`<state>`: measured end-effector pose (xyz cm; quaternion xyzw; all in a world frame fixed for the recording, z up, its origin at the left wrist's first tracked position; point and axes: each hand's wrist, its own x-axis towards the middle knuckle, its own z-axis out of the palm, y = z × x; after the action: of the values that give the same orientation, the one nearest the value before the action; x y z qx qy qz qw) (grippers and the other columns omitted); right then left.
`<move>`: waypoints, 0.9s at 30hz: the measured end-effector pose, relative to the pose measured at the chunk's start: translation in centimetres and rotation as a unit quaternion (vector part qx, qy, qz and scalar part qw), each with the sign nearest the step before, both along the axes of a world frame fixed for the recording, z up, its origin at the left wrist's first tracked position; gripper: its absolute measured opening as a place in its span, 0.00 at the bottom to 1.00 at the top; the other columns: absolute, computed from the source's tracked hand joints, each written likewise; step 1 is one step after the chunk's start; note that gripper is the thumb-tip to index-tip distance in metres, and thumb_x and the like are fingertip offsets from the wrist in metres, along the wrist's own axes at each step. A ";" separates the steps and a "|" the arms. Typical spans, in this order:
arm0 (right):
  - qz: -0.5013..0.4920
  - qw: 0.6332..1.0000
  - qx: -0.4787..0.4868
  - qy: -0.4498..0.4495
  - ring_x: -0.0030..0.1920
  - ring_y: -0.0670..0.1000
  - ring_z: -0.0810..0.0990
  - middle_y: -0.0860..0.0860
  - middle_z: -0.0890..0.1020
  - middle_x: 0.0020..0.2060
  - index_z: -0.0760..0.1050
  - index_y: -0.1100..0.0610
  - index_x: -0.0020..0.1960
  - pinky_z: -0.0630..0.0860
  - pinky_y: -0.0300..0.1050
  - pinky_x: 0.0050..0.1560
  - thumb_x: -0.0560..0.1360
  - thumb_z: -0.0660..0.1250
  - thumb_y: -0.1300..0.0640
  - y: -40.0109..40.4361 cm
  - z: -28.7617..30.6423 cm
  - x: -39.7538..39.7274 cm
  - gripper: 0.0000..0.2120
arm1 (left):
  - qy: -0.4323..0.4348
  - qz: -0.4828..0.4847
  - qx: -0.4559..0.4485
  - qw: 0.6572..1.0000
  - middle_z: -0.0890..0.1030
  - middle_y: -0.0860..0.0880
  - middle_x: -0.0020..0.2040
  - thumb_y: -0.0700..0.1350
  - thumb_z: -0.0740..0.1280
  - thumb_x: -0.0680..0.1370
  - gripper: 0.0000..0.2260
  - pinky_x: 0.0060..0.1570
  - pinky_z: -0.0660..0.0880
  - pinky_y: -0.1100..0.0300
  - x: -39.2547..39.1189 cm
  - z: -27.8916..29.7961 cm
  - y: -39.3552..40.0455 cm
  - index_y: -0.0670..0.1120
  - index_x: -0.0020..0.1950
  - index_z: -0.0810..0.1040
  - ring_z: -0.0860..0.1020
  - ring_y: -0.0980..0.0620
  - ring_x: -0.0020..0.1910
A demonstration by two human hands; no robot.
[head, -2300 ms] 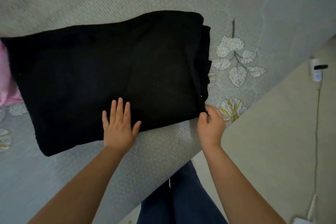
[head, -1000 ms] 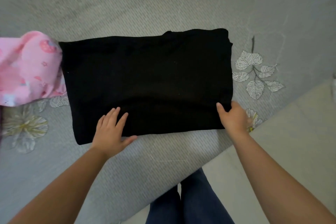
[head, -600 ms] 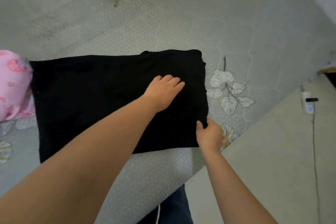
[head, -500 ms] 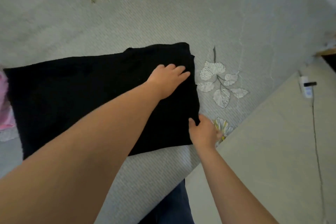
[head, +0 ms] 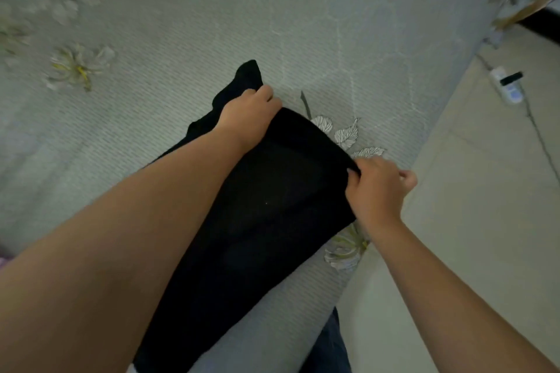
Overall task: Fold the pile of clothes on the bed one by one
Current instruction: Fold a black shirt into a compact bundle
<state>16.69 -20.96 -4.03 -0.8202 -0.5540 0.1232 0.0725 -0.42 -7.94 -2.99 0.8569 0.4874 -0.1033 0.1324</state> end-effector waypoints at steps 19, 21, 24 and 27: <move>0.307 0.949 0.076 0.004 0.29 0.50 0.77 0.49 0.77 0.27 0.80 0.56 0.33 0.61 0.47 0.46 0.51 0.78 0.67 -14.9 2.6 -14.5 0.14 | -0.055 0.075 0.072 0.993 0.80 0.33 0.48 0.35 0.61 0.69 0.11 0.30 0.78 0.48 -20.2 1.5 -19.8 0.32 0.46 0.79 0.81 0.36 0.38; 0.326 0.945 0.028 0.011 0.29 0.49 0.77 0.49 0.78 0.27 0.81 0.56 0.34 0.62 0.46 0.45 0.50 0.80 0.65 -16.8 1.3 -15.9 0.15 | -0.018 0.113 0.026 0.993 0.76 0.33 0.57 0.28 0.66 0.68 0.16 0.42 0.77 0.45 -21.2 -0.3 -22.1 0.33 0.56 0.77 0.79 0.33 0.48; 0.331 0.941 -0.063 -0.026 0.30 0.48 0.78 0.48 0.79 0.29 0.82 0.55 0.37 0.60 0.46 0.42 0.50 0.82 0.52 -18.3 0.0 -17.7 0.18 | 0.078 0.194 -0.061 0.976 0.52 0.46 0.76 0.36 0.59 0.77 0.28 0.68 0.57 0.43 -22.3 -2.8 -24.2 0.48 0.75 0.54 0.56 0.37 0.71; 0.288 0.957 -0.017 -0.035 0.39 0.52 0.76 0.52 0.80 0.35 0.79 0.57 0.41 0.61 0.47 0.45 0.51 0.80 0.47 -18.4 -0.3 -18.6 0.23 | 0.070 0.185 -0.023 0.980 0.63 0.38 0.71 0.43 0.71 0.70 0.31 0.64 0.63 0.39 -22.2 -3.2 -25.1 0.47 0.72 0.64 0.65 0.36 0.67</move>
<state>-1.91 -39.37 -4.35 -0.6306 -0.7669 0.1194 0.0007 -22.66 -33.01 -6.20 0.7394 0.6429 -0.1477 0.1347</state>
